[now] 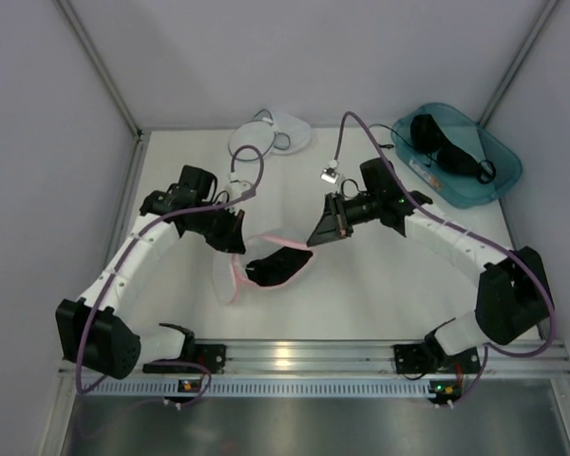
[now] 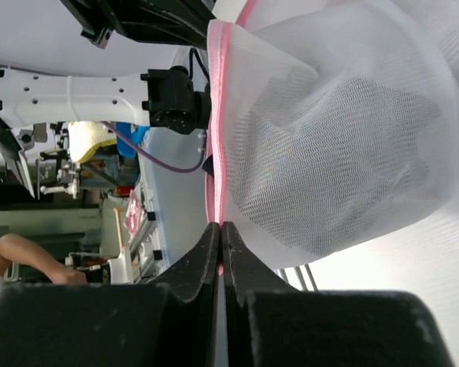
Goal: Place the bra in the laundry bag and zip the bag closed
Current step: Close the laundry bag at the center of the board.
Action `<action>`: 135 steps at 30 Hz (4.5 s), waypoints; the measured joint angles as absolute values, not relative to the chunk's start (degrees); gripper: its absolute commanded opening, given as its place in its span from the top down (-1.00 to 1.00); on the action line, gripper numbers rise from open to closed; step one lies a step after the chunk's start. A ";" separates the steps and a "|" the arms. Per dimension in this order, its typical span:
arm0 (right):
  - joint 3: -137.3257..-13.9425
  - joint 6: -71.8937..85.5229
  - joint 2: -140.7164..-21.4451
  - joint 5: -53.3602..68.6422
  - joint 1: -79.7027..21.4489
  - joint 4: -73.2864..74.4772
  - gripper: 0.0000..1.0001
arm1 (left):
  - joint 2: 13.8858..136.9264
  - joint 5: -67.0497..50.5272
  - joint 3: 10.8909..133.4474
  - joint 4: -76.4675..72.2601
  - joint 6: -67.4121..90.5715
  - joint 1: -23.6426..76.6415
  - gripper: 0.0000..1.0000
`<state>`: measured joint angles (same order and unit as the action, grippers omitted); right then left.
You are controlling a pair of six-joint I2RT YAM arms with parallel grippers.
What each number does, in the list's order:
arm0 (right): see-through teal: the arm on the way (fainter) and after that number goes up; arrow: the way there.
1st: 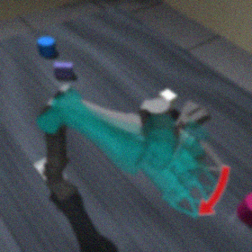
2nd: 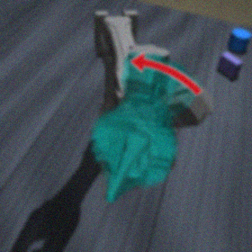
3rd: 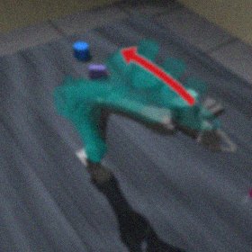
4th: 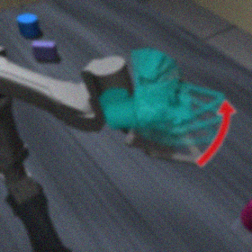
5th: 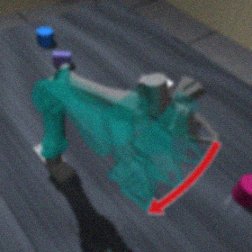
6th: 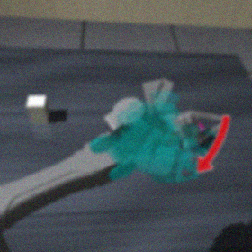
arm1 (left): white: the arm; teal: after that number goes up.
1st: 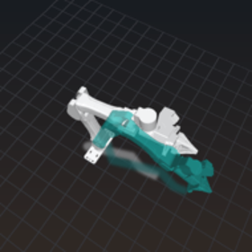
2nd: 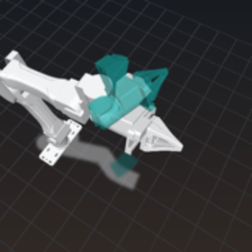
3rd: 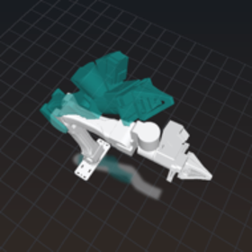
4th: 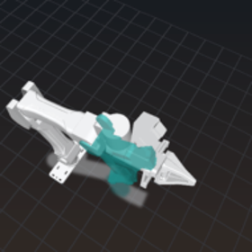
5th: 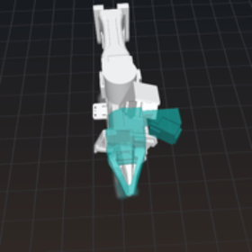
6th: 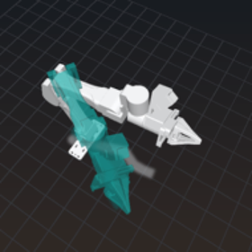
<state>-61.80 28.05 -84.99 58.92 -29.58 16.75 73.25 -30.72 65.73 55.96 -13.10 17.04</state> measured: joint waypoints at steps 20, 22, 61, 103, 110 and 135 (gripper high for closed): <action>-69.34 27.07 -102.41 56.62 -24.18 21.80 1.00 | 98.21 -24.21 78.89 54.43 -2.20 16.78 0.22; -68.95 27.03 -101.69 56.64 -24.18 21.41 1.00 | 95.92 -24.14 78.59 54.22 -3.27 16.01 0.02; -57.63 20.75 -87.26 51.94 -19.79 26.13 1.00 | 107.90 -34.15 62.94 54.59 -8.01 -3.33 0.30; -75.57 13.74 -98.02 55.33 -5.34 31.92 -0.70 | 77.45 15.16 67.09 15.38 -49.39 46.85 1.00; -75.55 14.09 -98.91 60.80 -5.87 32.62 -0.69 | 72.99 21.34 53.76 0.91 -57.43 60.01 1.00; -72.38 -14.22 -109.60 76.18 -16.25 58.65 -0.51 | 52.07 32.84 29.26 -14.28 -72.34 86.85 1.00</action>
<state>-72.38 -14.22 -109.60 76.18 -16.25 58.65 52.07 32.84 29.26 -14.28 -72.34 86.85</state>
